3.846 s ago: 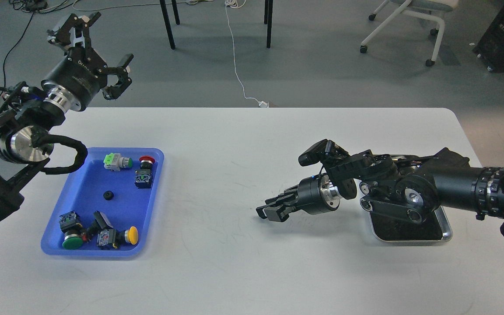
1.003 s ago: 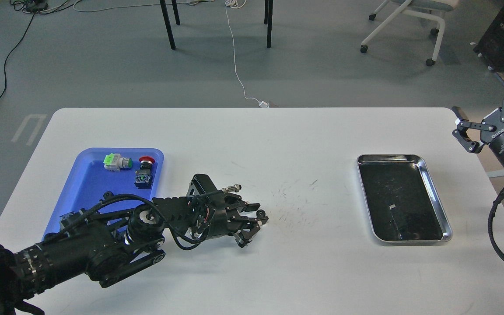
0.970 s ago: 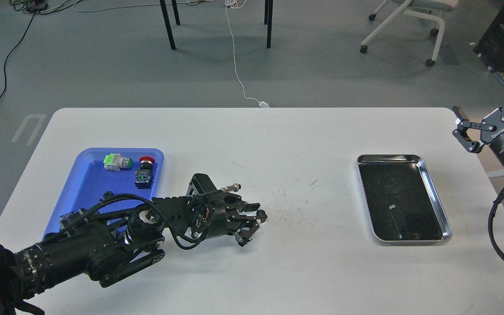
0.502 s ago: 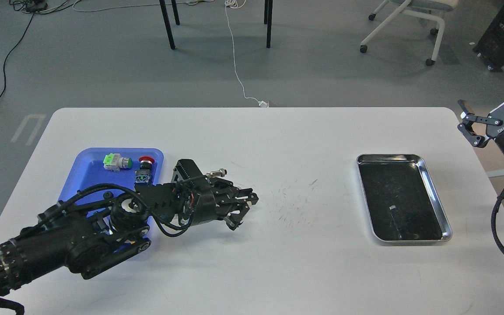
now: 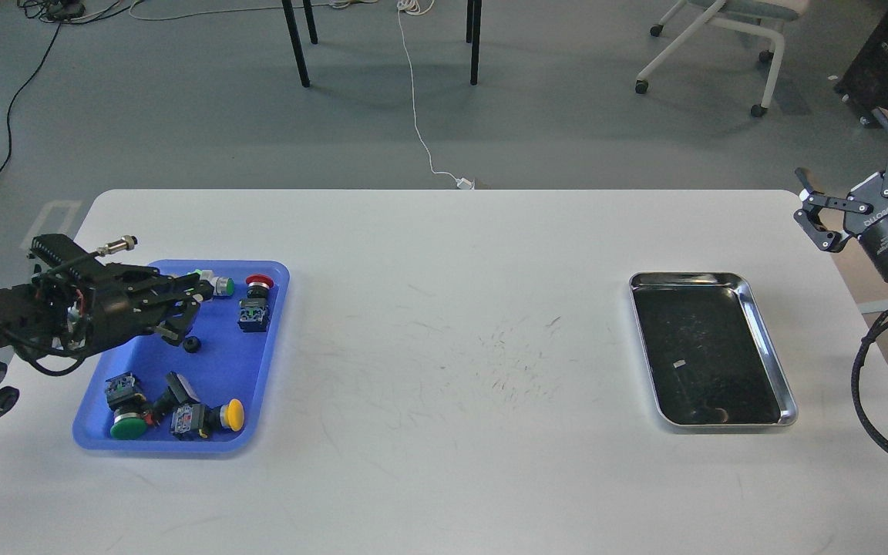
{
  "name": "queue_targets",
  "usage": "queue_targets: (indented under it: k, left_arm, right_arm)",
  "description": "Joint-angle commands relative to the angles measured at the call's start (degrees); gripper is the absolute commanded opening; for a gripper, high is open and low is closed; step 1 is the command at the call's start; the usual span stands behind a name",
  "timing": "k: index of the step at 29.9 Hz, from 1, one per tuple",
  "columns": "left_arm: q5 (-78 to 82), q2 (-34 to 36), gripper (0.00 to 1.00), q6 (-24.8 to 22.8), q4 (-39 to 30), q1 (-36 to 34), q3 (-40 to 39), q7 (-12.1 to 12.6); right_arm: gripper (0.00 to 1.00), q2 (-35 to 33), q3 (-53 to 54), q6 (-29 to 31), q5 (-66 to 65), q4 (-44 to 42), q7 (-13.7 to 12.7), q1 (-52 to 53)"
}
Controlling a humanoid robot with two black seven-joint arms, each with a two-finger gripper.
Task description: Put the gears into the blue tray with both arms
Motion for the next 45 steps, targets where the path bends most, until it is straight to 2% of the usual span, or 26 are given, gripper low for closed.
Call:
queue_targets:
  k: [1, 5, 9, 10, 13, 16, 18, 20, 23, 26, 31, 36, 40, 45]
  left_arm:
    - [-2.6, -1.5, 0.12, 0.1, 7.6, 1.3, 0.0, -0.7]
    - [-2.8, -4.4, 0.15, 0.1, 13.4, 1.4, 0.0, -0.7]
    - [-3.0, -5.2, 0.29, 0.1, 14.6, 1.3, 0.0, -0.9]
    - [-3.0, -5.3, 0.33, 0.1, 14.6, 1.3, 0.0, -0.9]
    - [-3.5, -5.3, 0.56, 0.2, 13.9, 1.3, -0.1, -1.2]
    - [-6.8, -5.6, 0.62, 0.3, 13.8, 1.1, -0.1, -2.8]
    - [-9.9, -5.9, 0.72, 0.3, 13.9, 0.8, -0.1, -3.5]
    - [-14.8, -6.0, 0.85, 0.3, 13.8, 0.6, -0.5, -4.1]
    - [-26.6, -5.9, 0.94, -0.4, 13.8, -0.6, -0.9, -4.9]
    - [-42.5, -6.0, 0.97, -2.6, 13.9, -3.6, -0.9, -5.0]
    - [-72.2, -6.1, 0.98, -10.8, 13.9, -8.8, -1.0, -4.9]
    - [-95.2, -7.4, 0.98, -18.6, 14.6, -14.3, -1.1, -4.3]
    - [-105.4, -10.3, 0.98, -20.0, 14.7, -15.9, -2.1, -4.3]
    - [-107.4, -16.6, 0.98, -19.2, 15.0, -15.4, -10.3, -4.3]
  right_arm:
    - [0.98, -0.1, 0.0, 0.0, 0.0, 0.0, 0.0, 0.0]
    - [0.98, -0.7, 0.1, 0.2, 0.0, 0.0, 0.0, 0.1]
    - [0.98, -0.8, 0.0, 0.2, 0.0, 0.0, 0.0, 0.0]
    - [0.98, -0.9, 0.1, 0.2, 0.0, 0.0, 0.0, 0.0]
    - [0.98, -0.8, 0.1, 0.3, 0.0, 0.0, 0.0, 0.0]
    - [0.98, -0.8, 0.2, 0.3, 0.0, -0.1, 0.0, 0.0]
    - [0.98, -0.8, 0.2, 0.3, 0.0, -0.2, 0.0, 0.0]
    - [0.98, -0.9, 0.2, 0.3, 0.0, -0.2, 0.0, 0.0]
    - [0.98, -0.9, 0.2, 0.5, 0.0, -0.3, -0.1, 0.0]
    - [0.98, -0.8, 1.8, 0.2, 0.0, -0.6, -0.1, 0.1]
    - [0.98, -0.7, 4.9, -0.8, 0.0, -0.9, -0.3, 0.1]
    - [0.98, 0.5, 9.3, -2.2, 0.0, -2.9, -0.1, 1.0]
    - [0.98, 2.5, 10.0, -2.3, 0.2, -2.9, -0.2, 1.0]
    - [0.98, 6.4, 14.7, -2.1, 0.5, -3.1, -1.0, 1.1]
